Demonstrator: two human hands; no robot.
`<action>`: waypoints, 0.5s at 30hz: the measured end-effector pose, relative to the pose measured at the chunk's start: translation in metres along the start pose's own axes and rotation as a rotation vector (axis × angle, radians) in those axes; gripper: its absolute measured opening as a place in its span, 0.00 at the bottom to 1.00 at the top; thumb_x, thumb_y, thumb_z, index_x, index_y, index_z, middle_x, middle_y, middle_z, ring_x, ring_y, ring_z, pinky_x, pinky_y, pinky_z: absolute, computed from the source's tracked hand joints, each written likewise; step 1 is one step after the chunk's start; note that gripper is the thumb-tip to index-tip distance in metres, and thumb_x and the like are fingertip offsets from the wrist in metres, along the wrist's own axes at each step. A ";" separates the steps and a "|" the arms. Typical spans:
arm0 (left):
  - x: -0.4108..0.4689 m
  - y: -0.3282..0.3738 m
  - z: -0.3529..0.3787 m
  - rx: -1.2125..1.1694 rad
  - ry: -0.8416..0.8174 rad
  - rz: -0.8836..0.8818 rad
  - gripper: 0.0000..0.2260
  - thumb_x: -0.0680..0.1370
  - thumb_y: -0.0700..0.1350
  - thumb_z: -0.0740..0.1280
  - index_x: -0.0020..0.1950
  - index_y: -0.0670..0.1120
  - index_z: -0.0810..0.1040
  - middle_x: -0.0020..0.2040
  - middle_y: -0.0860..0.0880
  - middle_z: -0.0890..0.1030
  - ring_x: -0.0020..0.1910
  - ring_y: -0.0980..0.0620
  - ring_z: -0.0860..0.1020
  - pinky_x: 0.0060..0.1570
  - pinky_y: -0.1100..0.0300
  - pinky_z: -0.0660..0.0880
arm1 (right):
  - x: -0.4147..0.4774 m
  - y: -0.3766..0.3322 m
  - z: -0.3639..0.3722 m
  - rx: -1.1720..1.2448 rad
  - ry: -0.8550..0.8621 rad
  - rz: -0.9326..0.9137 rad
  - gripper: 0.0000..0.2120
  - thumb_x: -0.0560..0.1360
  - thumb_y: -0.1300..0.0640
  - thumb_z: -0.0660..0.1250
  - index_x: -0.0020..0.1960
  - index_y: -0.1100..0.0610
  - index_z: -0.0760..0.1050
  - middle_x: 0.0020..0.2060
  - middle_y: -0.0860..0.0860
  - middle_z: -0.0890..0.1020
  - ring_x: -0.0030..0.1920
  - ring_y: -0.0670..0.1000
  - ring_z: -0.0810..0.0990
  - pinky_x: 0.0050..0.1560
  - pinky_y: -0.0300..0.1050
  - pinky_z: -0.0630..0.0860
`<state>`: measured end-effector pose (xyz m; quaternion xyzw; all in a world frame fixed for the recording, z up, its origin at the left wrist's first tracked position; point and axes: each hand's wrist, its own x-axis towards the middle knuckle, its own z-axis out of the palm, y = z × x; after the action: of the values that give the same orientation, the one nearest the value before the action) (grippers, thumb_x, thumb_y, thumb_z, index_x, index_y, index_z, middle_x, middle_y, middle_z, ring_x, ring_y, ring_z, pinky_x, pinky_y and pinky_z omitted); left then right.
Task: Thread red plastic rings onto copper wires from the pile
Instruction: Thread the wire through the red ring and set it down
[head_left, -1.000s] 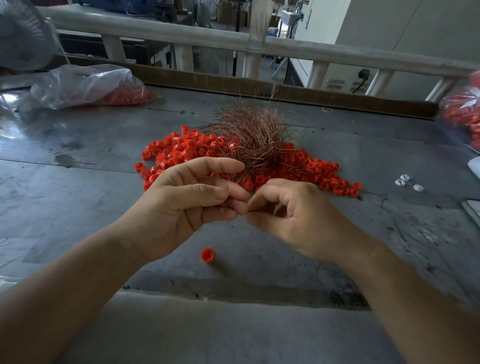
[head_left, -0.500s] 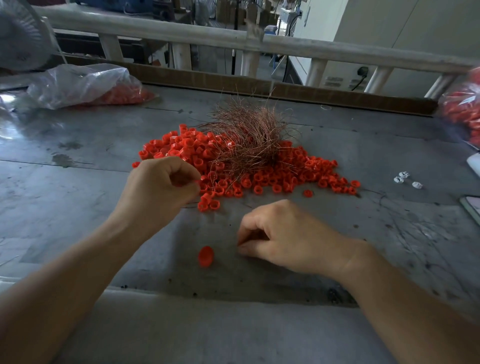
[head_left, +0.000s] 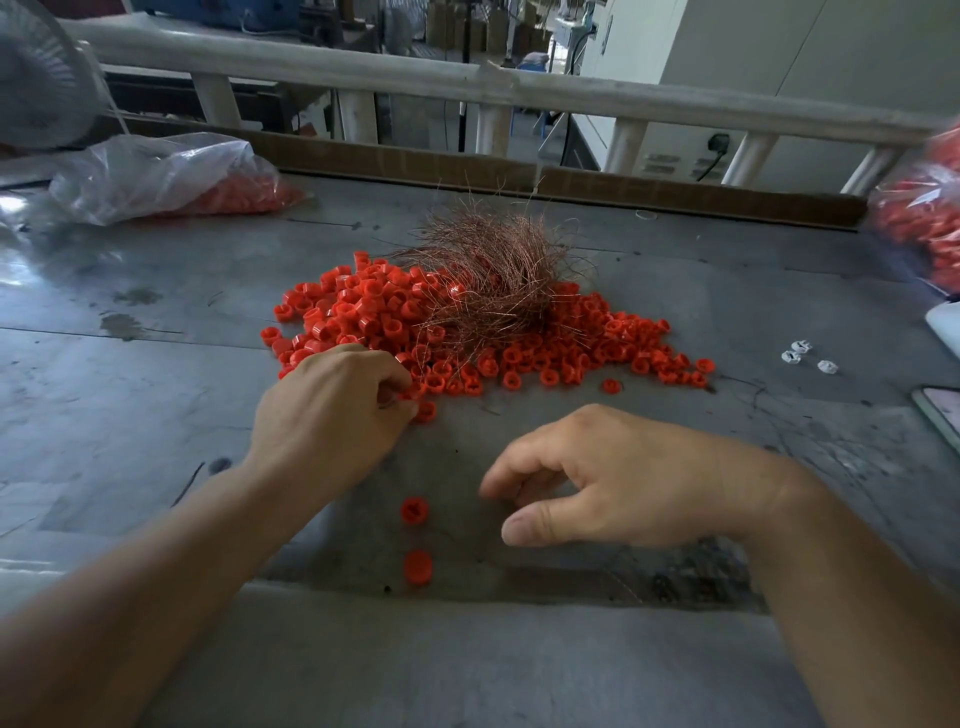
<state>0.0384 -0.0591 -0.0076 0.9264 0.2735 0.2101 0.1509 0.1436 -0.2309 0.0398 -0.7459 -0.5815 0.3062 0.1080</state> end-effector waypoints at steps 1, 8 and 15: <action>0.000 0.000 0.000 0.001 -0.001 -0.002 0.07 0.71 0.48 0.72 0.47 0.51 0.82 0.41 0.55 0.73 0.42 0.52 0.70 0.41 0.56 0.71 | -0.001 0.001 -0.001 0.015 -0.007 0.001 0.17 0.72 0.45 0.67 0.59 0.48 0.75 0.52 0.40 0.80 0.51 0.34 0.76 0.54 0.30 0.72; -0.002 0.003 -0.009 -0.154 0.086 -0.059 0.06 0.69 0.42 0.71 0.40 0.53 0.78 0.33 0.60 0.75 0.35 0.58 0.75 0.35 0.62 0.73 | 0.003 0.015 -0.009 0.020 0.334 0.062 0.10 0.71 0.49 0.68 0.52 0.49 0.79 0.43 0.41 0.81 0.43 0.37 0.78 0.47 0.30 0.74; -0.014 0.018 -0.012 -0.417 0.047 0.098 0.17 0.67 0.34 0.71 0.36 0.57 0.75 0.33 0.60 0.77 0.36 0.68 0.75 0.35 0.78 0.67 | 0.036 0.029 -0.003 -0.031 0.942 0.099 0.07 0.68 0.55 0.73 0.45 0.55 0.80 0.32 0.41 0.71 0.33 0.40 0.69 0.37 0.34 0.65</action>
<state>0.0301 -0.0798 0.0060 0.8823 0.1820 0.2907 0.3224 0.1732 -0.2052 0.0155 -0.8320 -0.4375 -0.0695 0.3339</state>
